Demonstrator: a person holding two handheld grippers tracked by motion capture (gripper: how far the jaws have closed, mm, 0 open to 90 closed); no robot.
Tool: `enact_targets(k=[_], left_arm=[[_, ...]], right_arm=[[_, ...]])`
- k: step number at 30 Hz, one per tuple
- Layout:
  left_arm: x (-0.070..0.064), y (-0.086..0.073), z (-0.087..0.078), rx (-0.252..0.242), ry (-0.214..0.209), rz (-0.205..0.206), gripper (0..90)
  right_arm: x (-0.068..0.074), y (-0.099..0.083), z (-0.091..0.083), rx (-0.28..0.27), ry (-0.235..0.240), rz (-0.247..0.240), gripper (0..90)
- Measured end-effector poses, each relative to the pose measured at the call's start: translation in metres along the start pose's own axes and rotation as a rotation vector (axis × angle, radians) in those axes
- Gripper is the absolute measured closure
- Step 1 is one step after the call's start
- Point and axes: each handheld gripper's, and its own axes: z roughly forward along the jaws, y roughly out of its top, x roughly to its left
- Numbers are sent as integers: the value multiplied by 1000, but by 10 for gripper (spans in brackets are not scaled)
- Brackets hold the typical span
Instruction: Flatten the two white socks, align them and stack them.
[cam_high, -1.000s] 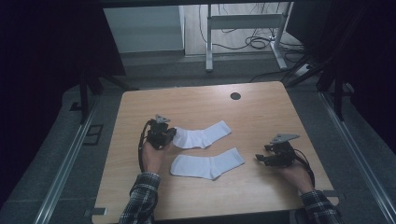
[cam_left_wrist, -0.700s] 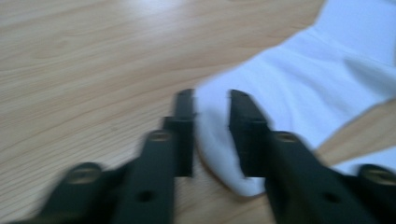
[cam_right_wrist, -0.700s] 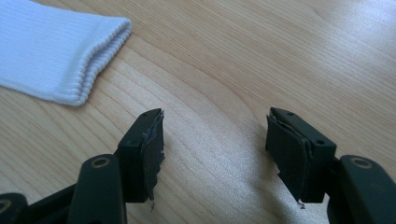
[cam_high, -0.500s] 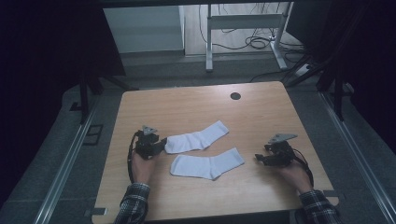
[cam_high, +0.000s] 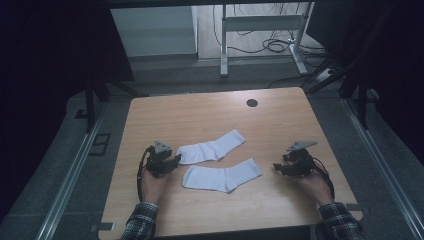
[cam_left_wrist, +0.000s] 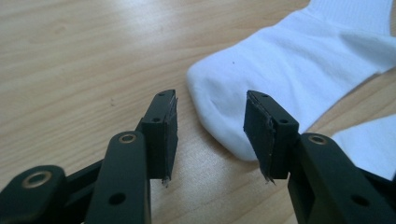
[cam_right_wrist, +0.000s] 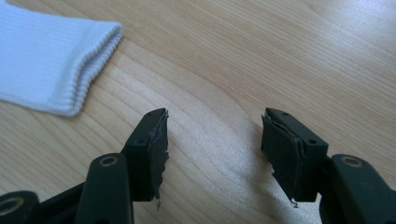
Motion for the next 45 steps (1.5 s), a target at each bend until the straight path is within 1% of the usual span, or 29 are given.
enact_targets(k=[2, 4, 8, 10, 15, 21, 23, 25, 30, 33, 37, 41, 42, 45], left_arm=[[1, -1, -1, -3, 5, 0, 541], [3, -1, -1, -11, 4, -12, 531], [5, -2, 0, -9, -6, -29, 517], [5, -3, 1, -6, -7, -27, 512], [3, -2, 3, -1, -14, -21, 505], [2, -1, 2, 1, -17, -18, 530], [2, -1, 3, 1, -22, -21, 534], [2, -1, 3, 3, -22, -22, 536], [1, -1, 2, 4, -26, -24, 536], [2, -1, 3, 7, -24, -25, 534], [2, -2, 5, 21, -23, -26, 532], [1, -3, 7, 36, -19, -23, 544], [1, -3, 8, 44, -18, -24, 555], [0, -3, 9, 44, -20, -22, 598]], right_arm=[[1, 3, 0, -2, -1, 3, 411], [2, 8, 0, -13, 3, 16, 415], [6, 20, 4, -37, 17, 38, 413], [9, 28, 6, -53, 14, 34, 420], [16, 47, 14, -71, 23, 16, 488], [26, 69, 32, -68, 44, -9, 582], [29, 77, 40, -64, 52, -11, 614], [31, 83, 46, -63, 50, -10, 645], [33, 101, 61, -73, 39, -6, 686], [34, 109, 69, -72, 34, -8, 675], [35, 115, 81, -65, 19, -13, 643], [36, 115, 92, -51, 16, -9, 632], [37, 114, 95, -40, 12, -10, 638], [38, 111, 101, -16, -2, -27, 694]])
